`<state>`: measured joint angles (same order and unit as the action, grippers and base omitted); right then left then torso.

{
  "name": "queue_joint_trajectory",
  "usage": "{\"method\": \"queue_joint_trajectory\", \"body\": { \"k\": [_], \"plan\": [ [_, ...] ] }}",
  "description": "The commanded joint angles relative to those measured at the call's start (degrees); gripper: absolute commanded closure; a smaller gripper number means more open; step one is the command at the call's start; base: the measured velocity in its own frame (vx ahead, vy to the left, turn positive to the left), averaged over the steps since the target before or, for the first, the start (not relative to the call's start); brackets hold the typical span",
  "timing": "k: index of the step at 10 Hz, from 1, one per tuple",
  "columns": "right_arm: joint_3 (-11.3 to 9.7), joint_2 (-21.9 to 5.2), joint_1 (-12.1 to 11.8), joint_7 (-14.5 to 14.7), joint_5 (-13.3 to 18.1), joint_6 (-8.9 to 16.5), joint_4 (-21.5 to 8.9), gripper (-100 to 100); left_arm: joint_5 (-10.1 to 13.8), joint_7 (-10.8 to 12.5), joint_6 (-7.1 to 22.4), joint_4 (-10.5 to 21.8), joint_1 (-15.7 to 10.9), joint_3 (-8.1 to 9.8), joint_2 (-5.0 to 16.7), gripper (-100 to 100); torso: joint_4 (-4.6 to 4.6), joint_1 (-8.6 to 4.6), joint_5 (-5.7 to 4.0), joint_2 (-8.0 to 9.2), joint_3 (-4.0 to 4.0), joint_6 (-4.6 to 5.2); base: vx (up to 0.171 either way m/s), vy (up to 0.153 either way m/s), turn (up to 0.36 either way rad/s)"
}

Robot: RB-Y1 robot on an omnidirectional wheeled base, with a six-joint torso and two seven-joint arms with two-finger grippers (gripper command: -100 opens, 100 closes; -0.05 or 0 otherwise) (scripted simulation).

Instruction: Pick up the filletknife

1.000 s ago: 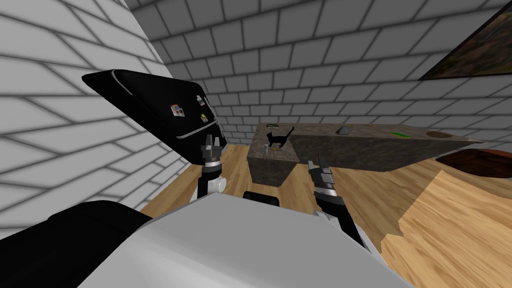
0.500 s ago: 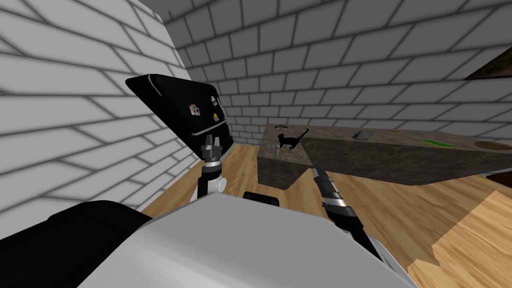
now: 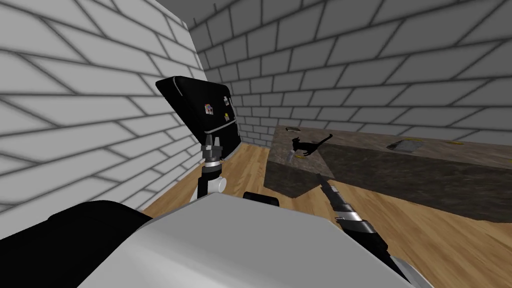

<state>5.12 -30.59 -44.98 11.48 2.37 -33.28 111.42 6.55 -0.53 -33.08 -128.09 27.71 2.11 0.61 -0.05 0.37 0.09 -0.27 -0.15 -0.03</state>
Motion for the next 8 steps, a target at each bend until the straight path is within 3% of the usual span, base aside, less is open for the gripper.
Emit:
{"method": "queue_joint_trajectory", "body": {
  "k": [1, 2, 3, 6, 7, 8],
  "plan": [
    [2.02, -2.86, -2.42, 2.20, 2.15, -1.58, -2.72, -100, 0.00, 0.00, 0.00, 0.00, 0.00, 0.00, 0.00, 0, 0.00, 0.00, 0.00, 0.00, 0.00, 0.00, 0.109, 0.130, 0.382],
    [3.26, -4.61, -4.11, 3.77, 3.83, -2.59, -4.17, -100, 0.00, 0.00, 0.00, 0.00, 0.00, 0.00, 0.00, 0, -0.01, 0.05, 0.01, -0.05, -0.03, -0.02, 0.149, 0.142, 0.342],
    [3.26, -5.04, -4.11, 3.77, 3.83, -2.59, -4.75, -100, 0.00, 0.00, 0.00, 0.00, 0.01, 0.00, 0.00, 0, -0.03, 0.11, 0.03, -0.16, -0.09, 0.01, 0.113, 0.112, 0.143],
    [7.29, -10.53, -9.32, 8.19, 8.72, -5.49, -10.74, -100, 0.00, 0.00, 0.00, 0.00, 0.00, 0.00, 0.00, 0, -0.01, 0.03, 0.01, -0.05, -0.03, -0.01, 0.118, 0.110, 0.360],
    [7.29, -10.53, -9.32, 8.42, 9.21, -5.49, -11.66, -100, 0.00, 0.00, 0.00, 0.00, 0.00, 0.00, 0.00, 0, -0.03, 0.04, 0.02, -0.16, -0.09, -0.02, 0.120, 0.054, 0.096],
    [8.68, -12.37, -11.06, 9.90, 11.08, -6.40, -14.14, -100, 0.00, 0.00, 0.00, 0.00, 0.02, 0.02, 0.01, 0, -0.02, -0.09, -0.01, -0.06, -0.04, 0.07, 0.095, 0.049, 0.208]
  ]
}}
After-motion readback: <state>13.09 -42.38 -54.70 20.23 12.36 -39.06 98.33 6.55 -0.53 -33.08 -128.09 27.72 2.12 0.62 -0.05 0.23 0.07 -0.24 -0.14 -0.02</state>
